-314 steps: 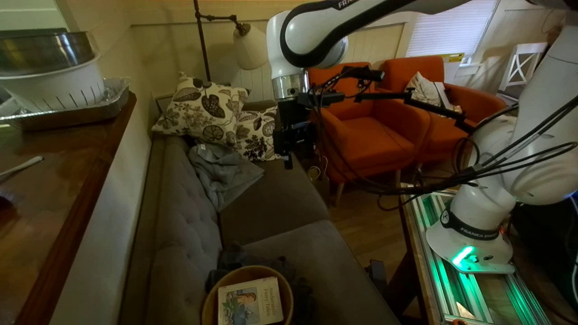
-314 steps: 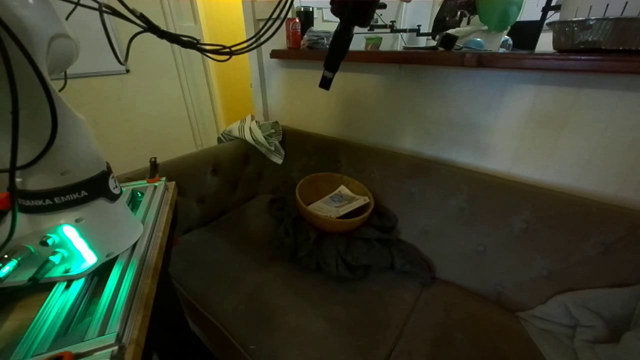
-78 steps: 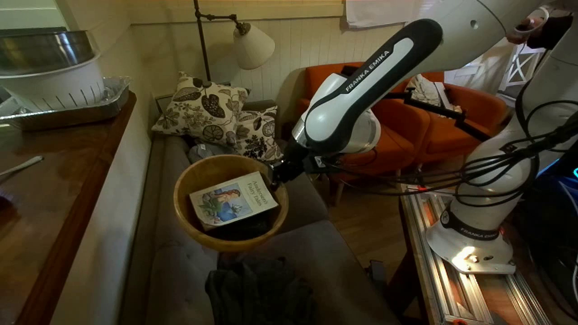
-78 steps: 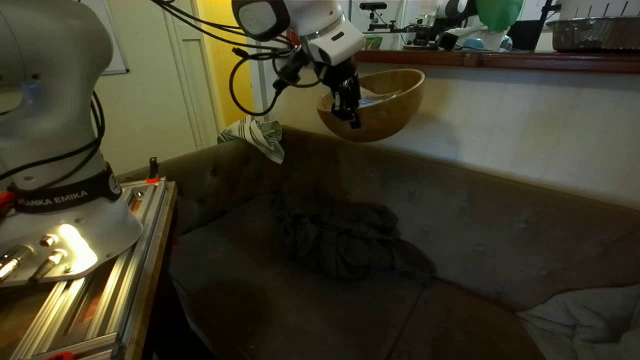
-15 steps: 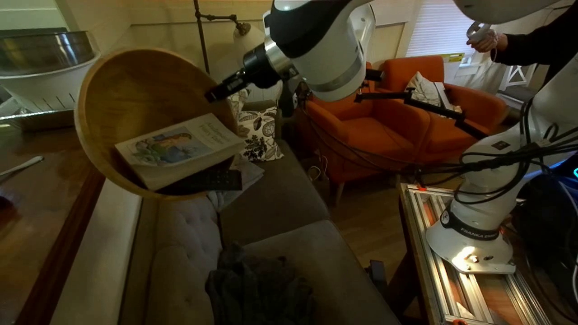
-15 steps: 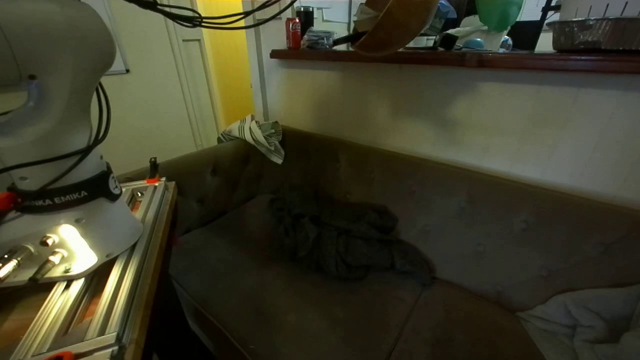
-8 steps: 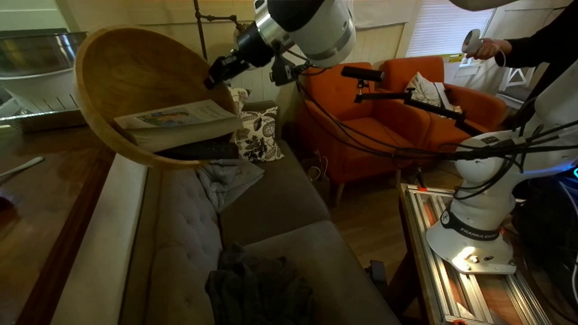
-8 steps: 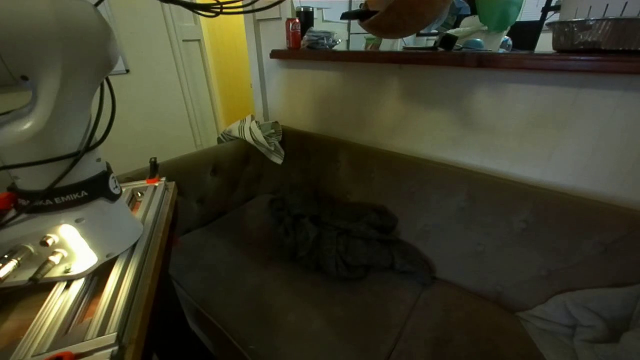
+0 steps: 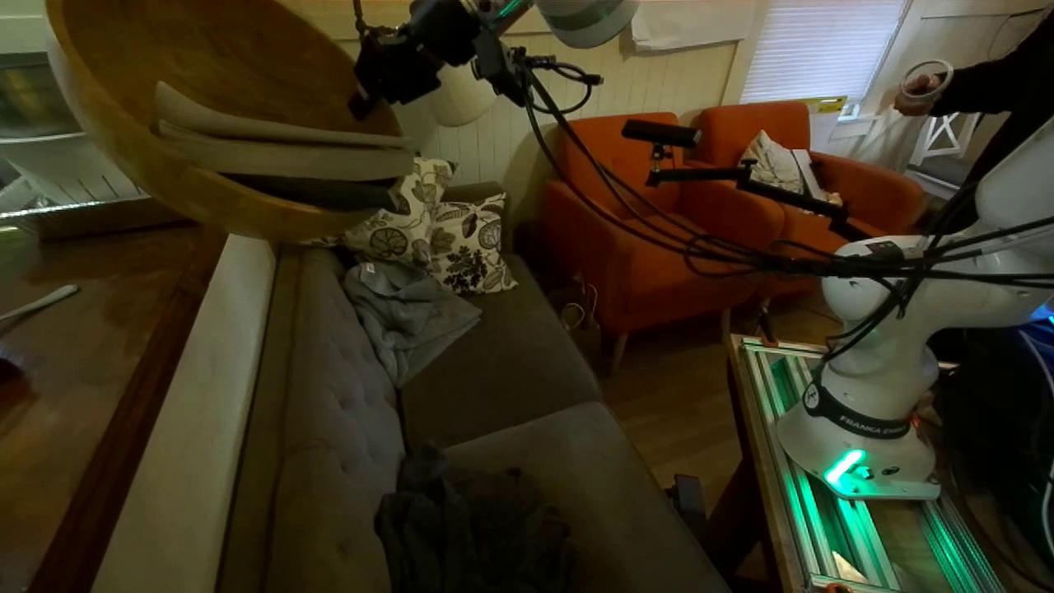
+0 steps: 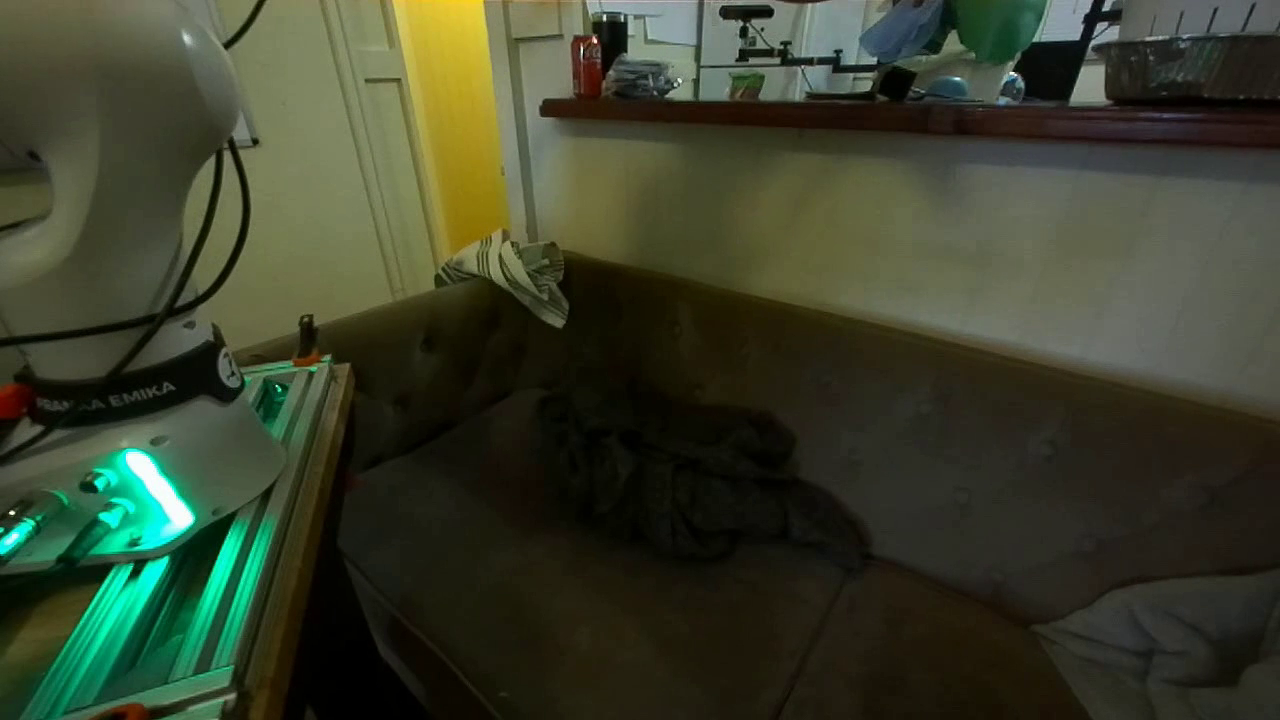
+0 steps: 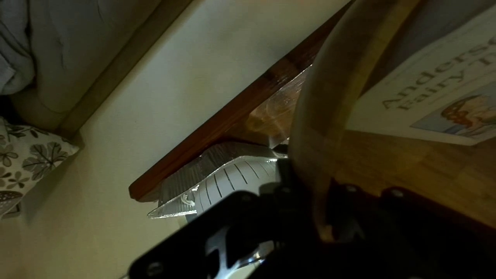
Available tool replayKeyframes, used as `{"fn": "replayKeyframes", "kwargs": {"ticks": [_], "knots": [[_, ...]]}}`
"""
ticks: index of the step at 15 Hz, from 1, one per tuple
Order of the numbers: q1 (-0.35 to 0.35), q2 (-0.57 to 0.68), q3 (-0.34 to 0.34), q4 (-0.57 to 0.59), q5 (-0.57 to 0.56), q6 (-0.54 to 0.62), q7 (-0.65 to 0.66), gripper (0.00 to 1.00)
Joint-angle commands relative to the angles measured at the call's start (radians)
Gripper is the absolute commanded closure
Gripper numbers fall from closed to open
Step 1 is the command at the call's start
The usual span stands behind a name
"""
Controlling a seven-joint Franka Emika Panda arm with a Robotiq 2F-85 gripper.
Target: Pick the bowl and put it on the shelf
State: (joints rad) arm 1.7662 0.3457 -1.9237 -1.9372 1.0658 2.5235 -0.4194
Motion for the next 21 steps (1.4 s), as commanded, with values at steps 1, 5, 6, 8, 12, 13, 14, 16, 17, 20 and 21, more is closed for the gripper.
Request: {"fn": "replayKeyframes", "kwargs": {"ticks": [1,5,6,8,12,13,14,16,17,20,21], "knots": [[-0.017,0.013,0.009,0.003,0.014,-0.012,-0.003,0.86],[-0.086,0.026,0.08,0.027,-0.076,-0.066,0.107,0.96],[-0.102,0.025,0.098,0.038,-0.106,-0.086,0.148,0.96],[-0.131,0.02,0.132,0.072,-0.164,-0.12,0.242,0.96],[-0.188,-0.013,0.218,0.155,-0.24,-0.16,0.458,0.96],[-0.206,-0.022,0.245,0.178,-0.257,-0.166,0.507,0.96],[-0.227,-0.029,0.274,0.202,-0.272,-0.168,0.555,0.96],[-0.281,-0.045,0.35,0.247,-0.309,-0.175,0.652,0.96],[-0.313,-0.053,0.395,0.27,-0.326,-0.177,0.698,0.96],[-0.452,-0.085,0.571,0.338,-0.377,-0.192,0.809,0.96],[-0.515,-0.093,0.645,0.367,-0.391,-0.201,0.84,0.96]]}}
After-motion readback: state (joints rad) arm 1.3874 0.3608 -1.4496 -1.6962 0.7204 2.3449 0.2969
